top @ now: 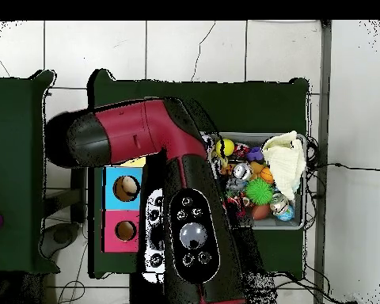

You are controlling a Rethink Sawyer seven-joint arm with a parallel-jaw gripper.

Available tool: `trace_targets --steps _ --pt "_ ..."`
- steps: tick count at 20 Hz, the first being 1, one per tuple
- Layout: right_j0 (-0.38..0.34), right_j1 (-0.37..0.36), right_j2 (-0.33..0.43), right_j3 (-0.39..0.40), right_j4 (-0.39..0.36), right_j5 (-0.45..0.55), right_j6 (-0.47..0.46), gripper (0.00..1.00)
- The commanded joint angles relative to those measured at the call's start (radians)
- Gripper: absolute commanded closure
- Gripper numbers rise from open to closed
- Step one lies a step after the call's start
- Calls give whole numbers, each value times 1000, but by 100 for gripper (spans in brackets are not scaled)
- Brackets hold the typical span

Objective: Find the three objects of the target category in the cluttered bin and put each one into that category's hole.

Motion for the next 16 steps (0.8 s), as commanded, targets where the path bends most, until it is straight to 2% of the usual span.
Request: trace_targets --steps 1,16 --pt "-28 30 -18 126 9 -32 112 100" --pt "-37 59 -14 114 9 -50 113 100"
